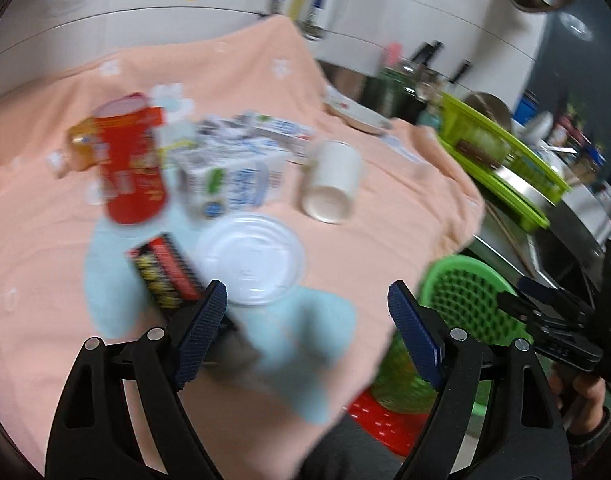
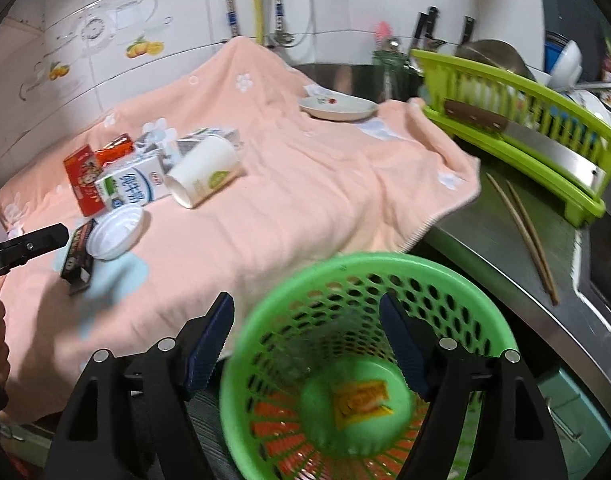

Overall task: Collect trash
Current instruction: 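Move the right gripper back to the white plastic lid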

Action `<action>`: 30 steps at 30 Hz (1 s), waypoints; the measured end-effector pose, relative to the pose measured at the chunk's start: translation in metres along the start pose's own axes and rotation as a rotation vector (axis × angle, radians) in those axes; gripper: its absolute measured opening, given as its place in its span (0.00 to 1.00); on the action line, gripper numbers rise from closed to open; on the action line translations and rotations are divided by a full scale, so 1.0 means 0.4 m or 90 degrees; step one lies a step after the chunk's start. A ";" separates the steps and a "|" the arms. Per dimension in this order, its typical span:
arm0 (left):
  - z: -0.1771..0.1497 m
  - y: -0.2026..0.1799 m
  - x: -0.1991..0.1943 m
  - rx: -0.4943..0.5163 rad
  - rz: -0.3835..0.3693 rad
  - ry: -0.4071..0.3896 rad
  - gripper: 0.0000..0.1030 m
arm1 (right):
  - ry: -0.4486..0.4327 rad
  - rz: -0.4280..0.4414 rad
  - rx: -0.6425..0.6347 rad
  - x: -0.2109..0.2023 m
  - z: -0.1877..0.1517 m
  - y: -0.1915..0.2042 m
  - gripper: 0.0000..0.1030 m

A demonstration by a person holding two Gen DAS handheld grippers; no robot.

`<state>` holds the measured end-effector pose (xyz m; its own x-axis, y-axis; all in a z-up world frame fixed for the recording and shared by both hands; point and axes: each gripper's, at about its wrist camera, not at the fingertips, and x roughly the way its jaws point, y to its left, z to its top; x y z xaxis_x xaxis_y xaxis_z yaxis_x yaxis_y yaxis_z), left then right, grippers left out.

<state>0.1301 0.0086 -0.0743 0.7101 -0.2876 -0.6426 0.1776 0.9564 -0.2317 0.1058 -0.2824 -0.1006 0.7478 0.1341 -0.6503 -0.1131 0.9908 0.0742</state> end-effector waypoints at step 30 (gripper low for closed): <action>-0.054 0.323 -0.092 -0.181 0.116 -0.020 0.79 | 0.059 0.179 -0.173 0.273 0.154 0.468 0.86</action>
<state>0.1124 0.1415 -0.0962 0.7345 -0.1073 -0.6701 -0.1484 0.9381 -0.3128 0.2066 -0.0813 -0.1114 0.6020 0.3852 -0.6995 -0.4835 0.8730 0.0646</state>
